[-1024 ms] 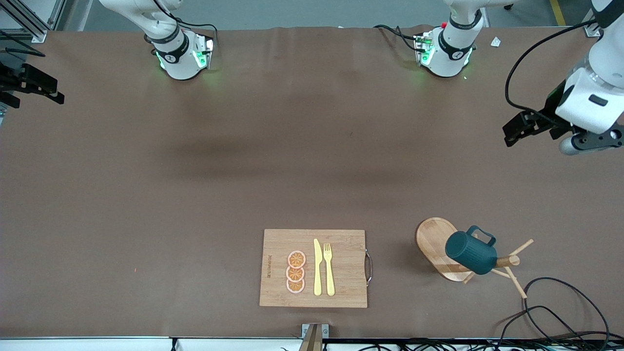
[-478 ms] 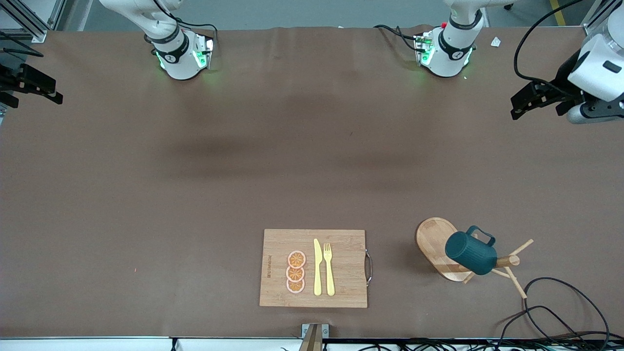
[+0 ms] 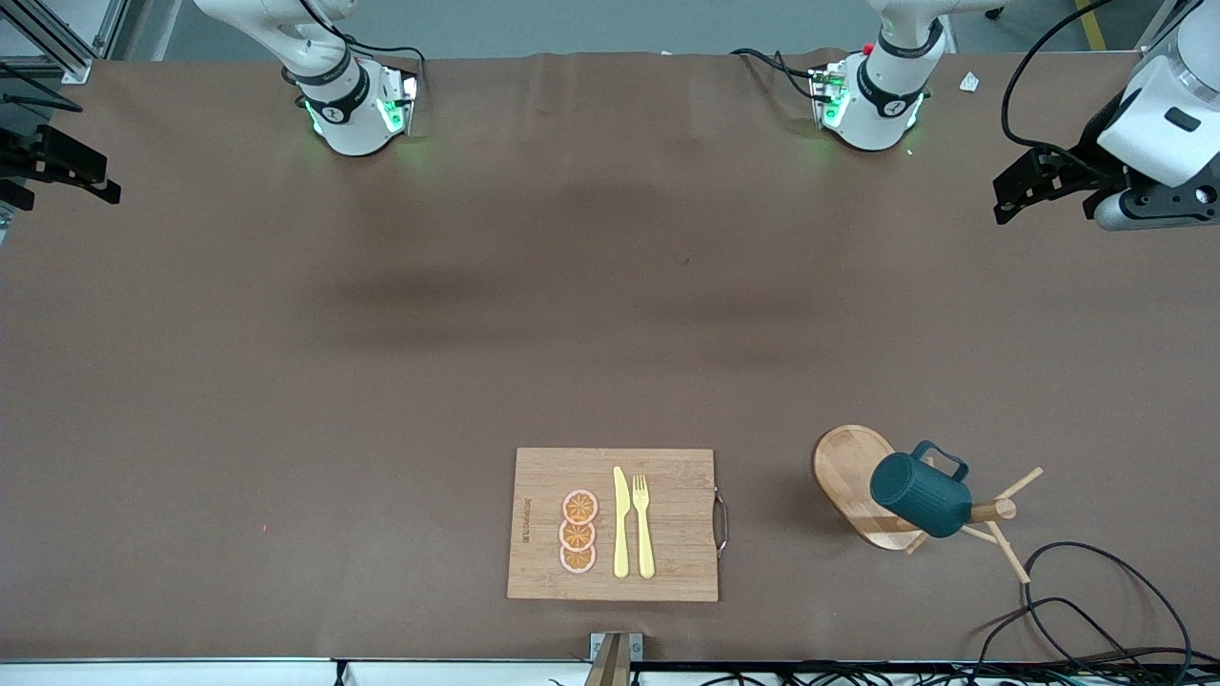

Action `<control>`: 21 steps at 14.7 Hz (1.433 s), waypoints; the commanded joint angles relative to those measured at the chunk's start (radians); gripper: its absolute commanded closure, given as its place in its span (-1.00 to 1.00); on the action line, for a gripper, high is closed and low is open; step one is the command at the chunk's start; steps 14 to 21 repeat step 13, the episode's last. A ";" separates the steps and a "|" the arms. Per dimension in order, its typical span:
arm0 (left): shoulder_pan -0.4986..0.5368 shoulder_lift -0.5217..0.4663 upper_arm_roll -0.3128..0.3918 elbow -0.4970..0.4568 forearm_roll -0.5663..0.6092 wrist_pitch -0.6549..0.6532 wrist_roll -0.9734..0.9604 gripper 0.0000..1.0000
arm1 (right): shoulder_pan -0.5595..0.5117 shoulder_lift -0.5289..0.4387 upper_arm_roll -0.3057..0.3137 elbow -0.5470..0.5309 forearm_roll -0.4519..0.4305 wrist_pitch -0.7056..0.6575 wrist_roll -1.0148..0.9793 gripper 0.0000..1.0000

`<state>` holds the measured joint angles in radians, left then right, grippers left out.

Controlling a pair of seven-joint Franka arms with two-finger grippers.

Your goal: Pass cup and hang on rack

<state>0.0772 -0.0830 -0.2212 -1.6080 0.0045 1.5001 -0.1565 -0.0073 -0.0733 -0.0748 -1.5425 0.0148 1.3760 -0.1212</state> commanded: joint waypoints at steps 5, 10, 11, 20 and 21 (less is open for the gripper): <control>0.007 0.003 0.003 0.009 -0.011 -0.012 0.037 -1.00 | -0.005 -0.025 0.007 -0.019 0.002 0.001 0.034 -1.00; 0.009 0.011 0.003 0.031 -0.008 -0.012 0.034 -1.00 | -0.005 -0.025 0.007 -0.019 0.002 0.000 0.032 -1.00; 0.010 0.012 0.005 0.031 -0.008 -0.012 0.035 -1.00 | -0.005 -0.025 0.007 -0.019 0.002 0.000 0.031 -1.00; 0.018 0.012 0.005 0.030 -0.008 -0.012 0.034 -1.00 | -0.005 -0.025 0.007 -0.019 0.002 -0.002 0.029 -1.00; 0.018 0.012 0.005 0.030 -0.008 -0.012 0.034 -1.00 | -0.005 -0.025 0.007 -0.019 0.002 -0.002 0.029 -1.00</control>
